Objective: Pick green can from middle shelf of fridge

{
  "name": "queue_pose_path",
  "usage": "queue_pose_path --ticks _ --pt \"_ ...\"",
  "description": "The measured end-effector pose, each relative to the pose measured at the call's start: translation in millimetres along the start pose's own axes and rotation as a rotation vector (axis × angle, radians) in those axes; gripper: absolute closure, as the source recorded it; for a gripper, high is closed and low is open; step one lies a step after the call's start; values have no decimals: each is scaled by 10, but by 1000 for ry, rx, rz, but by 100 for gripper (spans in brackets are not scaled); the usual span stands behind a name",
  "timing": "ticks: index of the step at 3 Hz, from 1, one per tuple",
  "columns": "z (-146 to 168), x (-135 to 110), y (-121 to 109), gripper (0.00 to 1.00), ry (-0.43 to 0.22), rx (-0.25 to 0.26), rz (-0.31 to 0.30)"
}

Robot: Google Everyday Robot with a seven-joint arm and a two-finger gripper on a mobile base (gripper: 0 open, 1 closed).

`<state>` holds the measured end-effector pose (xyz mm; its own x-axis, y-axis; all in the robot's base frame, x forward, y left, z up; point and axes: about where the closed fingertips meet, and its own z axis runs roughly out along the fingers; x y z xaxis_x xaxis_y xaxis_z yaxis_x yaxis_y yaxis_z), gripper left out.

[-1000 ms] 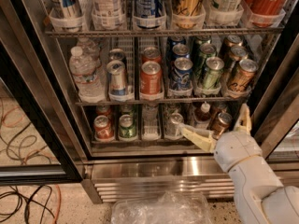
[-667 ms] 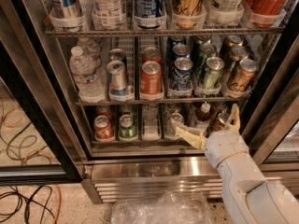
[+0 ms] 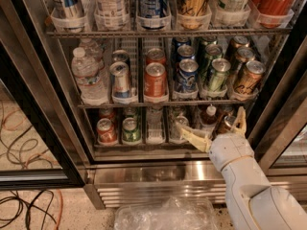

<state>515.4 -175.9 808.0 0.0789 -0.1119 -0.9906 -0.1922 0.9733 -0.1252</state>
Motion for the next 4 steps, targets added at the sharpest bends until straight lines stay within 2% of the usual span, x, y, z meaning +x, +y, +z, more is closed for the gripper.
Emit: queue_pose_path --ticks 2,4 --pt "182 -26 -171 0 -46 98 14" --pt "245 5 -187 0 -68 113 31"
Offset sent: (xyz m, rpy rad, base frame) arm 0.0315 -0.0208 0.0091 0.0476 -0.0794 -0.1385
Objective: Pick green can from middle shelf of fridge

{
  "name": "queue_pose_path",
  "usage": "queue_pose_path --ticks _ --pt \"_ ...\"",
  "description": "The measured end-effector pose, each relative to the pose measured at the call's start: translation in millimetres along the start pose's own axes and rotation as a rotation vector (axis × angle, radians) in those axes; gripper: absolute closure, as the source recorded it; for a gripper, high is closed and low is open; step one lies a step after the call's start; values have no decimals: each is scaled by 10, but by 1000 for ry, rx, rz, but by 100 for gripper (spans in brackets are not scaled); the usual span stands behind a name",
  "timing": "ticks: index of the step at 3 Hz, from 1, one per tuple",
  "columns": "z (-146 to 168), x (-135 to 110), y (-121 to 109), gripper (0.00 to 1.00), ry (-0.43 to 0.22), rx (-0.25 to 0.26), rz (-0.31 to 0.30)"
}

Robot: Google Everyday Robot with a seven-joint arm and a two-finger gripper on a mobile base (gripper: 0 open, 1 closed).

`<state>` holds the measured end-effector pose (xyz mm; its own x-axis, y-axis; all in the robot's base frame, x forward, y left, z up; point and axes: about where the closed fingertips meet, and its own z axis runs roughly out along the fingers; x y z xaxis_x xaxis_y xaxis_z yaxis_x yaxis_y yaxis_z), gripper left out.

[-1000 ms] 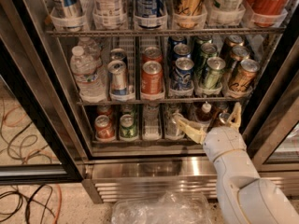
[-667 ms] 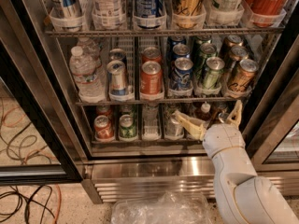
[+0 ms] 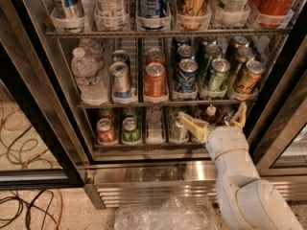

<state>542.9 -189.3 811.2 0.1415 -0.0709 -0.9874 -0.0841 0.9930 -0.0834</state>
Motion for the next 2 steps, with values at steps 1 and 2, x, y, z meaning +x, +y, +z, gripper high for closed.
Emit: queue_pose_path --ticks 1,2 --pt "269 -100 -144 0 -116 59 32" --pt "268 -101 -149 0 -118 62 29"
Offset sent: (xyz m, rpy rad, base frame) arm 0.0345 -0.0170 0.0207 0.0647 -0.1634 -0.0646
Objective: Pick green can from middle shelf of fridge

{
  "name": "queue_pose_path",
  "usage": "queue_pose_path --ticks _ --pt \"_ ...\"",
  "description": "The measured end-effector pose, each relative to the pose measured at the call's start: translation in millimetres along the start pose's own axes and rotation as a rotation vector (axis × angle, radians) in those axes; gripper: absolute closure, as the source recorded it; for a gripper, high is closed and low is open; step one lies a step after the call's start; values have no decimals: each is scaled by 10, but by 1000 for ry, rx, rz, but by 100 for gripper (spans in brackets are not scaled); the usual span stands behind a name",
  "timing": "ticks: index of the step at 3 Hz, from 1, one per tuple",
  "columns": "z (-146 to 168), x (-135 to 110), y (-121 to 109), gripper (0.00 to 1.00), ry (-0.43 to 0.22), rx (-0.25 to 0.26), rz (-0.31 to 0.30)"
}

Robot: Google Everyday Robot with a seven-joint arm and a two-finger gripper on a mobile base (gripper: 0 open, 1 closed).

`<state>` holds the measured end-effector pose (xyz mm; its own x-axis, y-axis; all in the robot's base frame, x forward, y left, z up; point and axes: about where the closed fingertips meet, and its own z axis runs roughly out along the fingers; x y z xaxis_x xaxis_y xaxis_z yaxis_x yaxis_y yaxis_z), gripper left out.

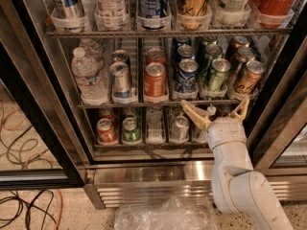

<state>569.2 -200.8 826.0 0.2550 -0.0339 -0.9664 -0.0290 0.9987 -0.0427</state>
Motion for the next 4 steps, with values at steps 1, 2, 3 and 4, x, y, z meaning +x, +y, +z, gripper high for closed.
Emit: queue_pose_path --ticks 1,2,3,4 --pt "79 -73 -142 0 -24 53 7" --pt "79 -75 -144 2 -25 54 6" --pt "79 -75 -144 20 -25 54 6" --pt "80 -75 -144 43 -25 54 6"
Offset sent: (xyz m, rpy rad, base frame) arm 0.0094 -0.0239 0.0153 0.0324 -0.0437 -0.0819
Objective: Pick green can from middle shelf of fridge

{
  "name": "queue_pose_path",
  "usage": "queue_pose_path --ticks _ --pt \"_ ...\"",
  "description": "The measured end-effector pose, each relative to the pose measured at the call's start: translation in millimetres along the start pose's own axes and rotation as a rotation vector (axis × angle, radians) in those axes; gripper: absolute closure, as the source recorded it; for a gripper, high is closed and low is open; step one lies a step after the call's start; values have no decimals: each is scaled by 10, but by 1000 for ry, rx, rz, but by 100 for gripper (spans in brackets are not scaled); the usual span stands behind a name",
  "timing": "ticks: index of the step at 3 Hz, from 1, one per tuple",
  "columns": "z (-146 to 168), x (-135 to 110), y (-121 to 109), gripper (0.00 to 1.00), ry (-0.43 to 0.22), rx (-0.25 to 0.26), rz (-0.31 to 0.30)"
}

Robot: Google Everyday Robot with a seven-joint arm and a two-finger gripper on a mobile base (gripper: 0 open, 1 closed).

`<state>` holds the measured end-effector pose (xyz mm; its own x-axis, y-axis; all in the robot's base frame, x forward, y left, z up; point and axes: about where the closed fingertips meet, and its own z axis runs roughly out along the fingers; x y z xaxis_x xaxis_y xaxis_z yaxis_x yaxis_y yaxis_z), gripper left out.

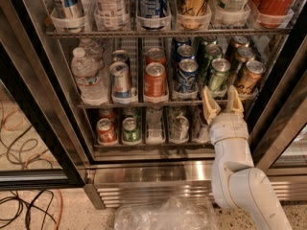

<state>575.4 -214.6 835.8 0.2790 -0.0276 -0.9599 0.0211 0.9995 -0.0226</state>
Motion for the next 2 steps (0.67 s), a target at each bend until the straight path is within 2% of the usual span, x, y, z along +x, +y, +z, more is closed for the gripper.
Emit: queue_pose_path --ticks 1,2 --pt "0 0 0 50 0 0 0" --pt "3 -1 1 34 -1 -1 1"
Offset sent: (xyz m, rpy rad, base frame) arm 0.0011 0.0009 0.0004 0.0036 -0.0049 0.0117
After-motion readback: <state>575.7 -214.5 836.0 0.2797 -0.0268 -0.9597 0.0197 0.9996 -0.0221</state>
